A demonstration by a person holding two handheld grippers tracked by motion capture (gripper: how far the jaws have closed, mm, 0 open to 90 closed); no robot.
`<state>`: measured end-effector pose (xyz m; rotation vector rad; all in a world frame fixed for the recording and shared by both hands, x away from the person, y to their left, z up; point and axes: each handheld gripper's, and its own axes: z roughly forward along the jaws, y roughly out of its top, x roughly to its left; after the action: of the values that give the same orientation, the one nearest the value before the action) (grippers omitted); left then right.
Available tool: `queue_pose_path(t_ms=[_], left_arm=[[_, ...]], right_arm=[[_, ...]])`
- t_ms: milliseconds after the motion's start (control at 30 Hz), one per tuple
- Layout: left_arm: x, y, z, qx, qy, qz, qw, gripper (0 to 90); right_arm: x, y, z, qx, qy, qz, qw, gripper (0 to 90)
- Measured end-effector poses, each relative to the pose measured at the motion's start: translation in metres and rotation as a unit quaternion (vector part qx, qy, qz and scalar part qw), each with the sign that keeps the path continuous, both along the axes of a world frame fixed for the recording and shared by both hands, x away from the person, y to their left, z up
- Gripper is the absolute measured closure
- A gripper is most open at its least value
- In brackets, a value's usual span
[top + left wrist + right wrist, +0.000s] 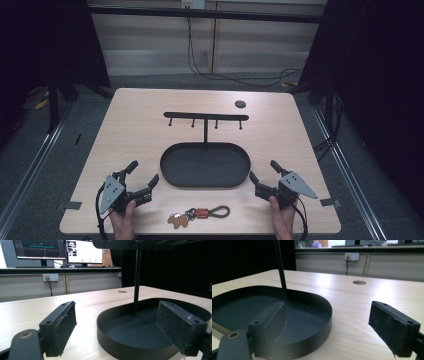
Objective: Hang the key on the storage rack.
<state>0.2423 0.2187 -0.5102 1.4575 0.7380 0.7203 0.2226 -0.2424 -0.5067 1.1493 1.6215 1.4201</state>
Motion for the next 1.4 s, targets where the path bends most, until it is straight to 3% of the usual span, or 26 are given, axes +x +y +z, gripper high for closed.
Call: queue_pose_path(t_ms=[67,100,133,167,367,500,567,600,633,767,800,833,900,1000,1100,1133,1233,1300,1333,1367,1400], left_arm=[[0.0,0.0,0.0,0.0,0.0,0.0,1.0,15.8],[0.0,0.0,0.0,0.0,0.0,0.0,1.0,15.8],[0.0,0.0,0.0,0.0,0.0,0.0,1.0,15.8],[0.0,0.0,0.0,0.0,0.0,0.0,1.0,15.8],[0.0,0.0,0.0,0.0,0.0,0.0,1.0,15.8],[0.0,0.0,0.0,0.0,0.0,0.0,1.0,15.8],[0.0,0.0,0.0,0.0,0.001,0.0,1.0,15.8],[0.0,0.0,0.0,0.0,0.001,-0.001,1.0,15.8],[0.0,0.0,0.0,0.0,0.0,0.0,1.0,15.8],[0.0,0.0,0.0,0.0,0.0,0.0,1.0,15.8],[0.0,0.0,0.0,0.0,0.0,0.0,1.0,15.8],[0.0,0.0,0.0,0.0,0.0,-0.001,1.0,15.8],[0.0,0.0,0.0,0.0,0.0,0.0,1.0,15.8],[0.0,0.0,0.0,0.0,0.001,0.0,1.0,15.8],[0.0,0.0,0.0,0.0,0.0,0.0,1.0,15.8],[0.0,0.0,0.0,-0.003,0.002,0.0,1.0,15.8],[0.0,0.0,0.0,-0.002,0.002,0.0,1.0,15.8],[0.0,0.0,0.0,-0.003,0.002,0.0,1.0,15.8],[0.0,0.0,0.0,-0.003,0.002,0.0,1.0,15.8],[0.0,0.0,0.0,0.0,0.0,0.0,1.0,15.8],[0.0,0.0,0.0,-0.003,0.002,0.0,1.0,15.8]], right_arm=[[0.002,0.001,0.001,-0.001,0.015,-0.001,0.9999,13.1],[0.004,0.003,0.002,-0.005,0.036,0.011,0.9993,14.0],[0.004,0.003,0.002,-0.005,0.036,0.011,0.9993,14.0],[0.004,0.007,0.003,-0.025,0.061,0.027,0.9974,16.7],[-0.001,0.021,0.004,-0.05,0.074,0.047,0.9949,13.3],[-0.001,0.023,0.003,-0.048,0.116,0.065,0.9899,16.1],[-0.001,0.024,0.003,-0.047,0.118,0.068,0.9895,20.2],[-0.003,0.024,0.003,-0.05,0.121,0.083,0.988,25.1],[-0.003,0.025,0.004,-0.046,0.131,0.113,0.9839,27.1],[-0.003,0.03,0.007,-0.054,0.142,0.136,0.9789,27.3],[-0.003,0.03,0.007,-0.054,0.142,0.136,0.9789,27.3],[-0.004,0.033,0.008,-0.051,0.147,0.152,0.9761,27.9],[-0.004,0.036,0.009,-0.049,0.151,0.16,0.9742,25.9],[-0.005,0.039,0.01,-0.039,0.147,0.162,0.9751,24.4],[-0.003,0.047,0.013,-0.053,0.151,0.169,0.9726,25.0],[-0.001,0.05,0.014,-0.054,0.153,0.184,0.9694,29.3],[0.001,0.053,0.016,-0.045,0.161,0.204,0.9645,32.1],[0.002,0.055,0.018,-0.054,0.168,0.218,0.9598,37.4],[0.002,0.055,0.018,-0.054,0.168,0.218,0.9598,37.4],[0.002,0.057,0.019,-0.057,0.174,0.224,0.9573,38.6],[0.003,0.06,0.021,-0.065,0.185,0.234,0.9525,40.1]])
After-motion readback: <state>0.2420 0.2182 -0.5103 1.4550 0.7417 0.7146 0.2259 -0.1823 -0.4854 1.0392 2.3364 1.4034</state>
